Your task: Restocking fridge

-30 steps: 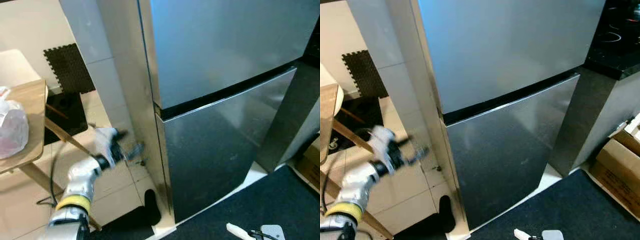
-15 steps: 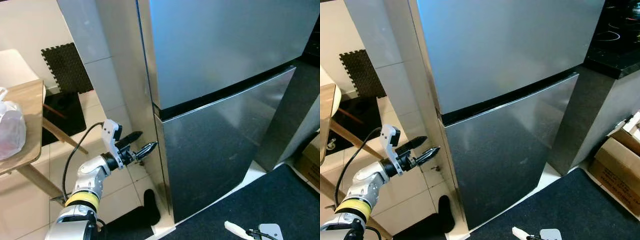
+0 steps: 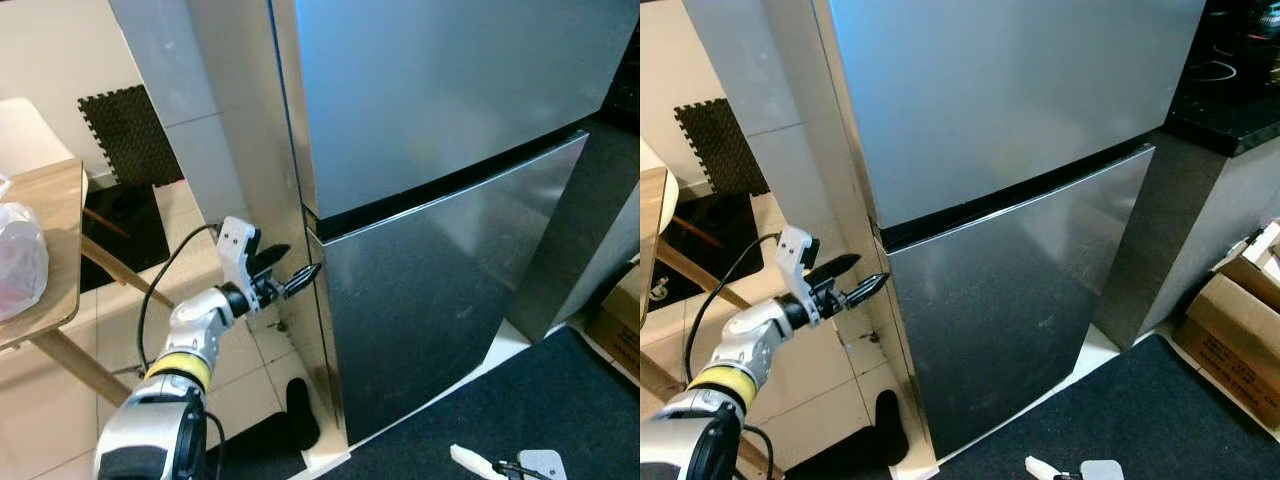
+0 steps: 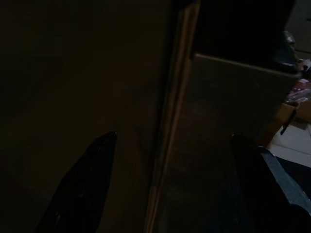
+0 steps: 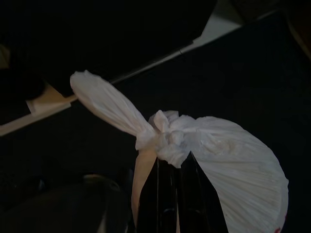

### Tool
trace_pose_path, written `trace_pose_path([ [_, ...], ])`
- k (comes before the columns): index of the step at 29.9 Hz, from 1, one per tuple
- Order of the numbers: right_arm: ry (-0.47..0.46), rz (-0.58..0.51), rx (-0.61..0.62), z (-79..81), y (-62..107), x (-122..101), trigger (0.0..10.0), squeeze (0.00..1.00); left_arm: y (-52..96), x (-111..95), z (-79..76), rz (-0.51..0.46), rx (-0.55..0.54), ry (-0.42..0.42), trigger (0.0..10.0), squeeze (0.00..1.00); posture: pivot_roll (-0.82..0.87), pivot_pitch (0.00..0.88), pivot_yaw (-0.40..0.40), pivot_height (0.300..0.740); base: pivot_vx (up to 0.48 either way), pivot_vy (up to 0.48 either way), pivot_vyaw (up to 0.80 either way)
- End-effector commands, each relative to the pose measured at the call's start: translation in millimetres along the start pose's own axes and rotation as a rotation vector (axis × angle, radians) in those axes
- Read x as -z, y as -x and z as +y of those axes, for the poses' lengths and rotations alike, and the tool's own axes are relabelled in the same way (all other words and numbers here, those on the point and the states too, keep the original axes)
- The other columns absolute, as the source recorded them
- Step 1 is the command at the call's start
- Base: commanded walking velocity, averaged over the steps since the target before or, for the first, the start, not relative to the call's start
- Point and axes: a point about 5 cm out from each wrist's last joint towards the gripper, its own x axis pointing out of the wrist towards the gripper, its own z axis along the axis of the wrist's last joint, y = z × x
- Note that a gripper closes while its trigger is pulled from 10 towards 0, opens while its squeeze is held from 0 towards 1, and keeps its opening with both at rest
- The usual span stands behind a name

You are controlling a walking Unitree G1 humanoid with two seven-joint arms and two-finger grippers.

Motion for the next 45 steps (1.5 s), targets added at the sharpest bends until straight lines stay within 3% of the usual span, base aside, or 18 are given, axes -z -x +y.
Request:
trace_pose_path([
  [1, -0.002, 0.003, 0.000, 1.2, 1.1, 2.7, 10.0, 0.00, -8.5, 5.2, -8.0, 0.038, 0.024, 0.018, 10.0, 0.80, -0.16, 0.094, 0.080, 0.726, 0.000, 0.000, 0.00],
  [2, -0.002, 0.003, 0.003, 0.0, 1.2, 2.7, 10.0, 0.00, -11.9, 5.9, -11.2, 0.042, 0.039, 0.035, 10.0, 0.02, -0.17, 0.097, 0.084, 0.726, 0.000, 0.000, 0.00],
  [6, -0.003, 0.003, 0.009, -2.9, 1.6, 2.8, 10.0, 0.00, -20.0, 9.8, -22.3, 0.057, 0.112, 0.072, 10.0, 0.00, -0.17, 0.097, 0.086, 0.726, 0.000, 0.000, 0.00],
  [15, -0.003, -0.005, 0.011, -2.9, 2.7, 3.5, 10.0, 0.00, -24.6, 12.4, -31.6, 0.058, 0.184, 0.088, 10.0, 0.00, -0.17, 0.098, 0.090, 0.726, 0.000, 0.000, 0.00],
  [19, 0.004, -0.012, 0.011, -2.9, 3.2, 3.2, 10.0, 0.00, -29.9, 11.4, -41.4, 0.069, 0.286, 0.087, 10.0, 0.00, -0.17, 0.097, 0.088, 0.726, 0.000, 0.000, 0.00],
  [25, 0.008, -0.018, 0.019, -6.4, 4.2, 3.3, 10.0, 0.00, -38.3, 5.1, -43.6, 0.071, 0.272, 0.052, 10.0, 0.00, -0.19, 0.094, 0.093, 0.726, 0.000, 0.000, 0.00],
  [38, 0.009, -0.009, 0.028, -10.2, 6.6, 7.8, 10.0, 0.00, -41.4, 3.9, -47.8, 0.088, 0.323, 0.072, 10.0, 0.00, -0.20, 0.095, 0.094, 0.726, 0.000, 0.000, 0.00],
  [39, 0.008, -0.008, 0.026, -9.5, 6.1, 7.1, 10.0, 0.00, -41.3, 6.9, -53.0, 0.104, 0.388, 0.103, 10.0, 0.00, -0.20, 0.096, 0.094, 0.726, 0.000, 0.000, 0.00],
  [45, 0.008, -0.007, 0.020, -7.8, 5.3, 6.0, 10.0, 0.00, -42.3, 12.1, -63.0, 0.127, 0.477, 0.133, 10.0, 0.00, -0.19, 0.097, 0.093, 0.726, 0.000, 0.000, 0.00],
])
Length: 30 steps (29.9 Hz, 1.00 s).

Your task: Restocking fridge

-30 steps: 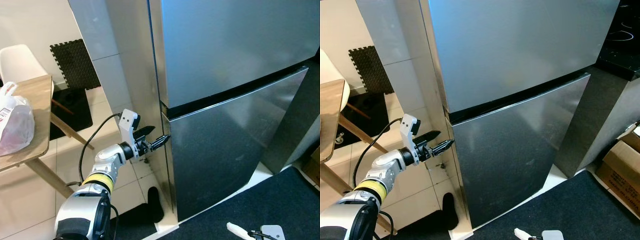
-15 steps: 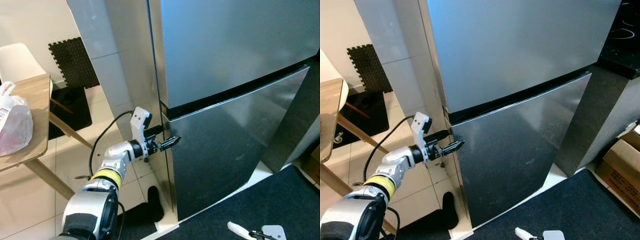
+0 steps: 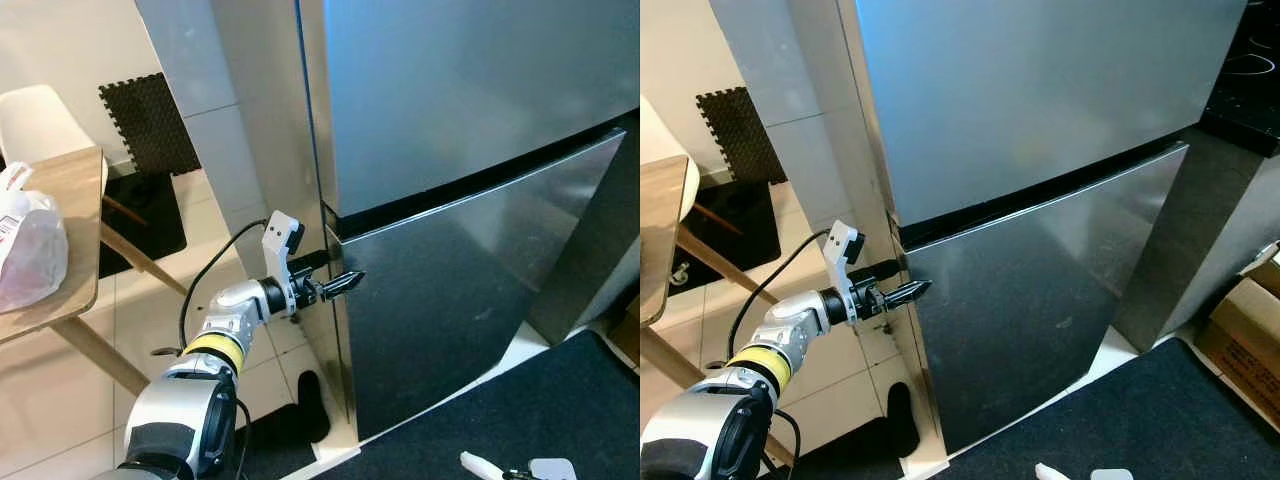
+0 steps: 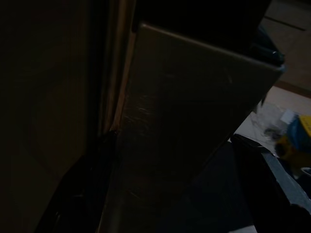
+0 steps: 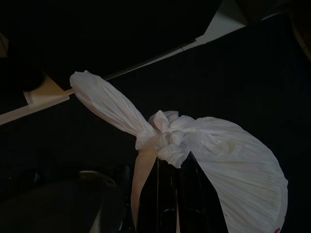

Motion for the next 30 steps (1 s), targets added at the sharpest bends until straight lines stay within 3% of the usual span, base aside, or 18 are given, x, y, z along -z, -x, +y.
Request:
trace_pose_path([
  [1, -0.003, -0.008, -0.007, 3.1, -0.3, -1.4, 10.0, 0.00, -12.9, 11.4, -15.9, 0.059, 0.138, 0.026, 10.0, 0.00, -0.19, 0.097, 0.093, 0.726, 0.000, 0.000, 0.00],
  [2, -0.002, -0.007, -0.011, 4.1, -0.6, -1.8, 10.0, 0.00, -18.4, 17.1, -24.6, 0.078, 0.213, 0.043, 10.0, 0.00, -0.19, 0.100, 0.088, 0.726, 0.000, 0.000, 0.00],
  [6, -0.001, -0.008, -0.013, 4.3, -0.4, -1.5, 10.0, 0.00, -24.4, 21.7, -33.8, 0.091, 0.287, 0.059, 10.0, 0.00, -0.19, 0.104, 0.088, 0.726, 0.000, 0.000, 0.00],
  [30, -0.002, 0.005, -0.013, 4.8, -0.9, 0.1, 10.0, 0.00, -33.8, 26.7, -54.0, 0.100, 0.478, 0.088, 10.0, 0.00, -0.19, 0.105, 0.090, 0.726, 0.000, 0.000, 0.00],
])
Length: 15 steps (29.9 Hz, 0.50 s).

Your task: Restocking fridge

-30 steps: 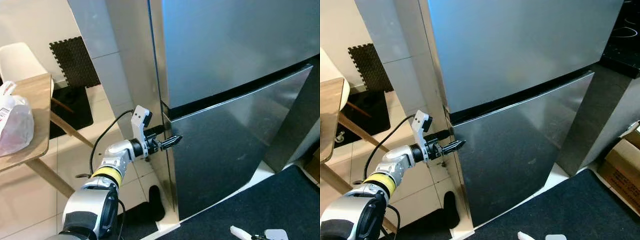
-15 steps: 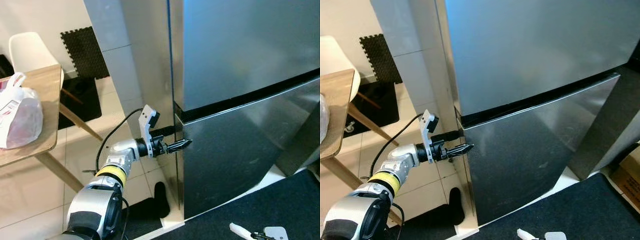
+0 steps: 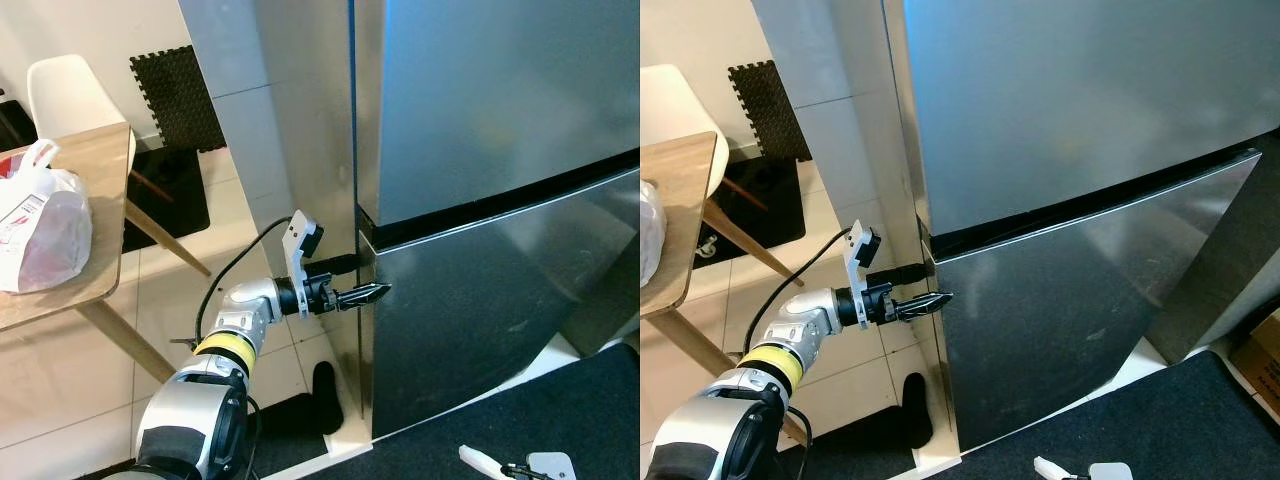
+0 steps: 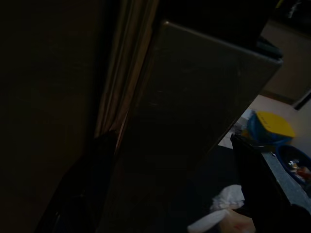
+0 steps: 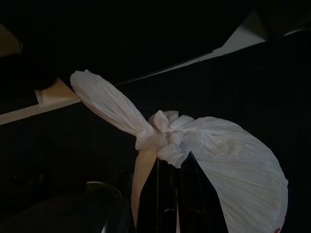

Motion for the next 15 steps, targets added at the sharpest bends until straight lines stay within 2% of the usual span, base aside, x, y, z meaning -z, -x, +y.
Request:
trace_pose_path([
  [1, -0.003, 0.017, -0.009, 3.5, 1.7, 5.6, 10.0, 0.00, -26.5, 27.3, -24.4, 0.088, 0.205, 0.086, 10.0, 0.00, -0.19, 0.105, 0.090, 0.726, 0.000, 0.000, 0.00],
  [15, -0.006, 0.023, -0.006, 2.9, 1.6, 6.4, 10.0, 0.00, -34.0, 26.6, -32.9, 0.075, 0.285, 0.080, 10.0, 0.00, -0.19, 0.102, 0.092, 0.726, 0.000, 0.000, 0.00],
])
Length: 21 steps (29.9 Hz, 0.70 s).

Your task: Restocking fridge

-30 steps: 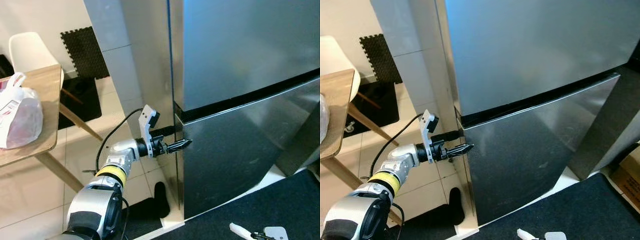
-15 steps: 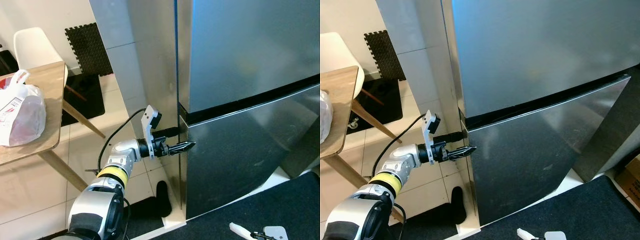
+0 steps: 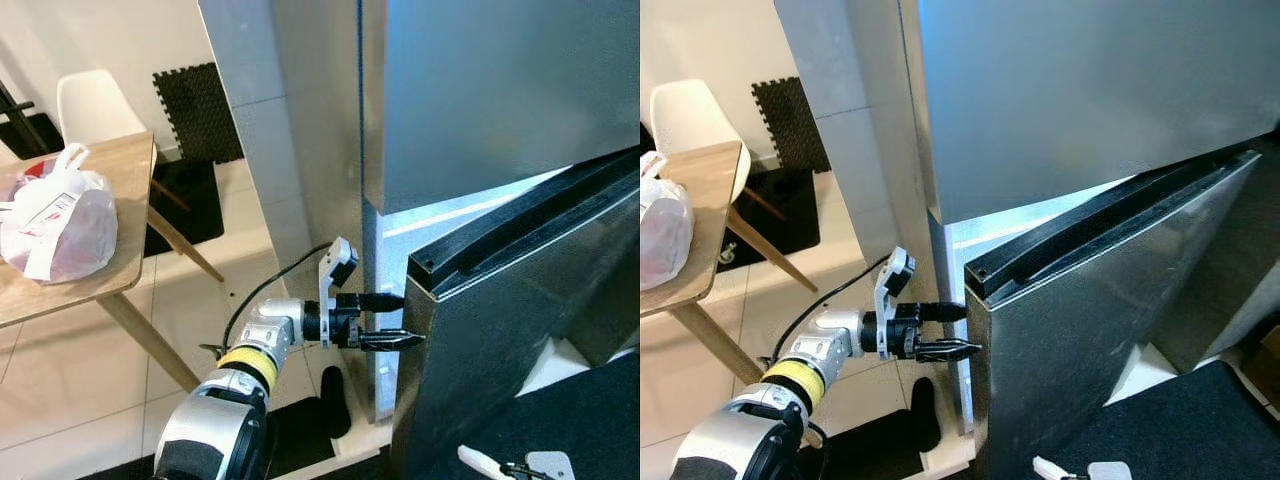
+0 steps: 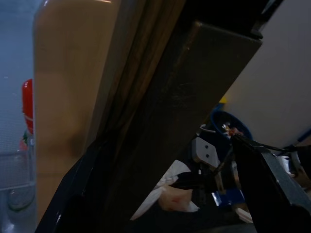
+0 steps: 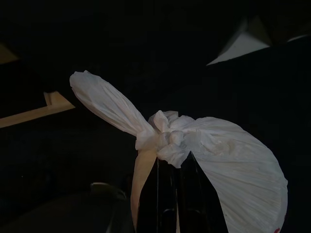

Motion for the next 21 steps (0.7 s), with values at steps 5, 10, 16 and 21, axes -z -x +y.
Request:
trace_pose_path([
  [5, -0.008, 0.028, -0.003, 2.5, 3.4, 10.0, 10.0, 0.00, -9.8, 10.8, -21.2, 0.033, 0.186, 0.043, 10.0, 0.00, -0.18, 0.101, 0.098, 0.726, 0.000, 0.000, 0.00],
  [10, -0.005, 0.047, -0.011, 4.7, 4.8, 14.6, 10.0, 0.00, -7.1, 21.6, -37.4, 0.044, 0.240, 0.061, 10.0, 0.00, -0.18, 0.100, 0.096, 0.726, 0.000, 0.000, 0.00],
  [16, 0.030, 0.105, -0.037, 10.2, 6.9, 23.8, 10.0, 0.00, -5.7, 21.9, -52.8, -0.031, 0.211, 0.078, 10.0, 0.00, -0.17, 0.102, 0.084, 0.726, 0.000, 0.000, 0.00],
  [21, 0.050, 0.177, -0.040, 9.3, 9.5, 34.3, 10.0, 0.00, 3.2, 22.2, -49.6, -0.090, 0.066, 0.061, 10.0, 0.00, -0.16, 0.099, 0.089, 0.726, 0.000, 0.000, 0.00],
])
